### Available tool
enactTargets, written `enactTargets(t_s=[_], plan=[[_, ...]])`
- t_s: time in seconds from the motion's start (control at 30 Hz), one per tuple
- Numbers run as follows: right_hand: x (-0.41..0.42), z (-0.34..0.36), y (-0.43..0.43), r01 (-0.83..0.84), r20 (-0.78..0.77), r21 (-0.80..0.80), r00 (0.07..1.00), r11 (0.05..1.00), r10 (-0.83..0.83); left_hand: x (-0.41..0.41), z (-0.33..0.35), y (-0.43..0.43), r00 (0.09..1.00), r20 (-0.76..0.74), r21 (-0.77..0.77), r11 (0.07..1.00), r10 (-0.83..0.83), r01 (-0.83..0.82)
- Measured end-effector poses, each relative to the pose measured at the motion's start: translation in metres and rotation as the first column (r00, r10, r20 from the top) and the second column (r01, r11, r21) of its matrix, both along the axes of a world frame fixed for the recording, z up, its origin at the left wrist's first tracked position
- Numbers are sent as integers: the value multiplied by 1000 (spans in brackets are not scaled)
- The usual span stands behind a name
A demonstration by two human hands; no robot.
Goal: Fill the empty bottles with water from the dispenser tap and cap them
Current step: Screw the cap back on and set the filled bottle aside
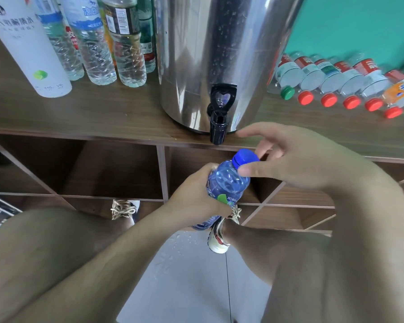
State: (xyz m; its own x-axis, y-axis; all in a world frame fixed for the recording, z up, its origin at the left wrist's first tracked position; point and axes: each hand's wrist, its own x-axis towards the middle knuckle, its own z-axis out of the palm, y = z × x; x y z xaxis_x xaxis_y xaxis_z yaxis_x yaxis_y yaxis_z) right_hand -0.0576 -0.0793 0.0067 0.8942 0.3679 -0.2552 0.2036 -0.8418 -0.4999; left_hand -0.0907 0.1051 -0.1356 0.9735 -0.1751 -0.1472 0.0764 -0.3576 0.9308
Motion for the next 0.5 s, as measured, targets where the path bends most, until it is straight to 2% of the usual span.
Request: enactTargets(t_s=[0.1,0.23,0.27,0.37,0.5], plan=[[3,-3,1,-11,62,-10,998,1000,11,0,-1,0,1000,13,19,1000,5,-6],[9,-17,9,51,159,-201,987,978,-19,-3,-1,0,998,69,50,999,-2,-2],[9,-17,8,56,164,-188,986,981,-25,-3,-1,1,997,78,53,999,-6,2],[5,-9,-2,28,74,7,997,1000,-28,-2,3,3,998,68,43,999,-10,7],[3,-12,-1,-45,33,26,998,999,44,-2,2,3,997,76,74,997,-4,-2]])
